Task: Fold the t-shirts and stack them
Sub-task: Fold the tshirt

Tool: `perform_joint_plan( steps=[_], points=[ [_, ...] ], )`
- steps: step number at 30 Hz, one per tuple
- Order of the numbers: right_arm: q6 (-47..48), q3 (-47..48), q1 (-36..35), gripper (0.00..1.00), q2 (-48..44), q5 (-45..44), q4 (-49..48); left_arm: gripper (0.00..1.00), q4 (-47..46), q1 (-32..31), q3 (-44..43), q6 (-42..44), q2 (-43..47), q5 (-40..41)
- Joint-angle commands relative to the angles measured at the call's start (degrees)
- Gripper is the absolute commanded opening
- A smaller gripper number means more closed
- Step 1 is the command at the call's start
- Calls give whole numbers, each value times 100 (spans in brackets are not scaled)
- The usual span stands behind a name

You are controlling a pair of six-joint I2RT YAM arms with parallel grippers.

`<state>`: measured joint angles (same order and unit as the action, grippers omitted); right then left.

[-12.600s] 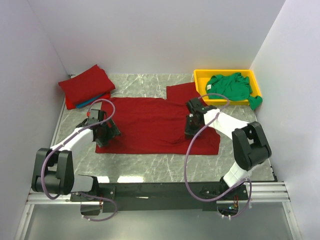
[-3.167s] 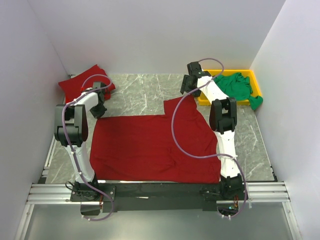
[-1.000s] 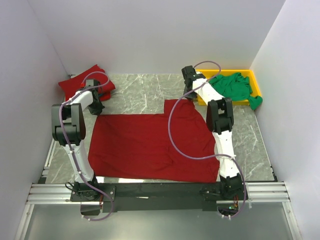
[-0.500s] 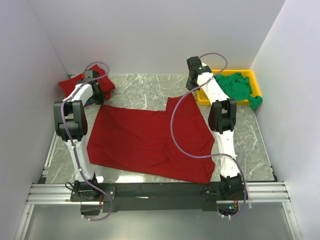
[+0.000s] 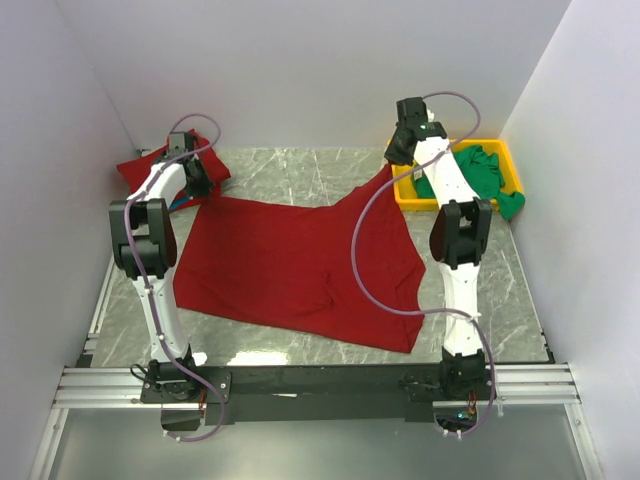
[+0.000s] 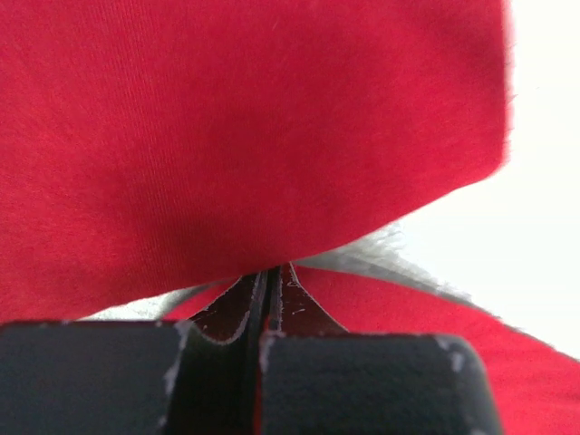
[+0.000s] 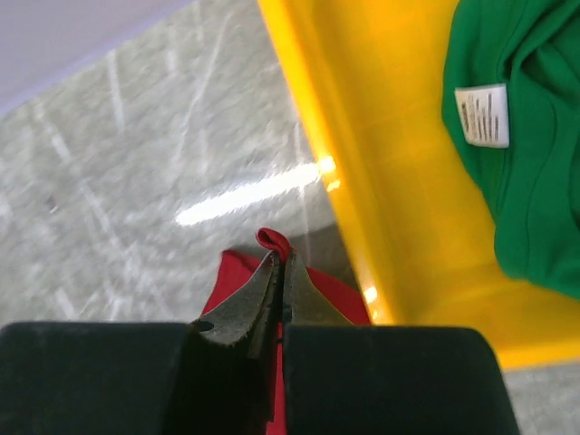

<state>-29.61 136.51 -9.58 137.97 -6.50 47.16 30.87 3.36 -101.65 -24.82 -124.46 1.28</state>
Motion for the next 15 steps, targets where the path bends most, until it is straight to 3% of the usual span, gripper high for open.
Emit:
perform_joint_plan(
  steps=[1,15],
  points=[
    [-72,-343,-52,0,-973,211,-382,1,-301,25,355,188,291,-84],
    [-335,-3515,-983,0,-3135,141,-374,1,-319,25,1445,118,1038,803]
  ],
)
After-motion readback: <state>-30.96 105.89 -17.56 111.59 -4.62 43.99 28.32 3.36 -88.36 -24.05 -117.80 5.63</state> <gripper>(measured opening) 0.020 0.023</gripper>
